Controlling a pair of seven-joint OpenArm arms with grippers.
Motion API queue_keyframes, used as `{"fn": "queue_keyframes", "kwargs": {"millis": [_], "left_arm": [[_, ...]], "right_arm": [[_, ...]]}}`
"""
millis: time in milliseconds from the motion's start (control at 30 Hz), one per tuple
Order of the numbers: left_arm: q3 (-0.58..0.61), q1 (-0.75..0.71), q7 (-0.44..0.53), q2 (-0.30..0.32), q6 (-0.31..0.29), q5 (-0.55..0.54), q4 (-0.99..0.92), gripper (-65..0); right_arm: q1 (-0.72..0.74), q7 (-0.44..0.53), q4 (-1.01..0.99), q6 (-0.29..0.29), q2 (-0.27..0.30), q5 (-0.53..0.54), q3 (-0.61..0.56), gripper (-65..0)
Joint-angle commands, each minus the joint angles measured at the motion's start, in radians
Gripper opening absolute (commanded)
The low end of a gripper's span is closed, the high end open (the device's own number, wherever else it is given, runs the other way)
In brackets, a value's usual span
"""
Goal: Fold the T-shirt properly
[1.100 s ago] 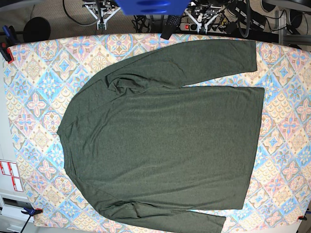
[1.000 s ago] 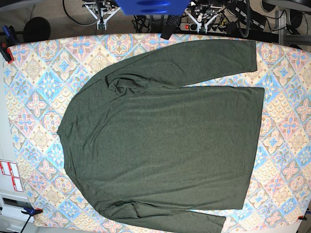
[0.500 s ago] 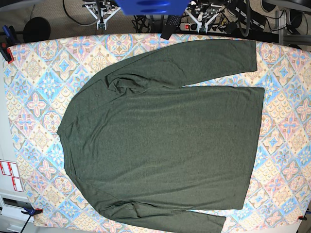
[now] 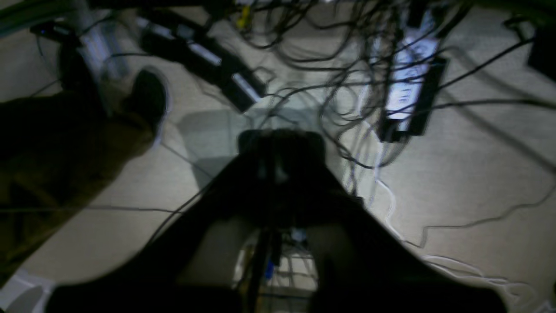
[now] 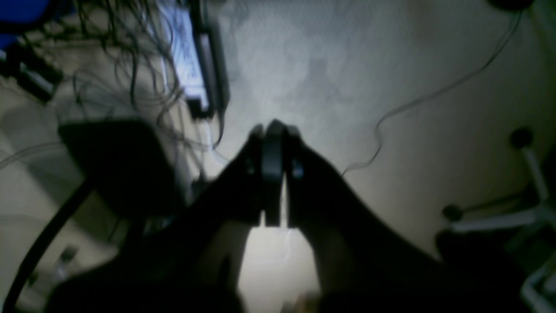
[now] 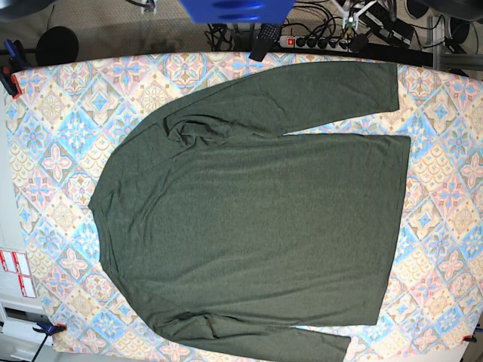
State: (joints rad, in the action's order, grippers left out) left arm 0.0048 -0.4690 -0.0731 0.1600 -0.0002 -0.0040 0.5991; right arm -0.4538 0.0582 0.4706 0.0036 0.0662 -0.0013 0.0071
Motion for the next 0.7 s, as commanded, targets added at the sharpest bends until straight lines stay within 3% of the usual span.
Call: {"fn": "queue_keyframes", "kwargs": {"millis": [0,133,367,567,667], "left_arm": [[0.001,-0.056,0.002,0.017,0.001,-0.001,0.066,-65.0],[0.001,-0.161,0.002,0.039,0.001,-0.003,0.230,-65.0],[-0.006,-0.342,0.000,0.051,0.002,-0.003,0.529,-65.0],[-0.007,-0.478,0.000,0.065,0.002,-0.008,0.778,-65.0],[-0.007,-0.540,-0.001,0.103,0.002,-0.061,0.908,-64.9]], "right_arm": [[-0.049,0.009,0.033,-0.001,0.005,0.001,0.003,-65.0],[-0.145,0.009,0.179,-0.001,0.005,0.002,0.024,-65.0],[-0.285,0.007,0.432,-0.001,0.004,0.002,0.195,-65.0],[-0.426,0.007,0.660,-0.001,0.004,0.002,0.210,-65.0],[-0.478,0.004,0.765,-0.001,0.004,0.002,0.212,-65.0]]}}
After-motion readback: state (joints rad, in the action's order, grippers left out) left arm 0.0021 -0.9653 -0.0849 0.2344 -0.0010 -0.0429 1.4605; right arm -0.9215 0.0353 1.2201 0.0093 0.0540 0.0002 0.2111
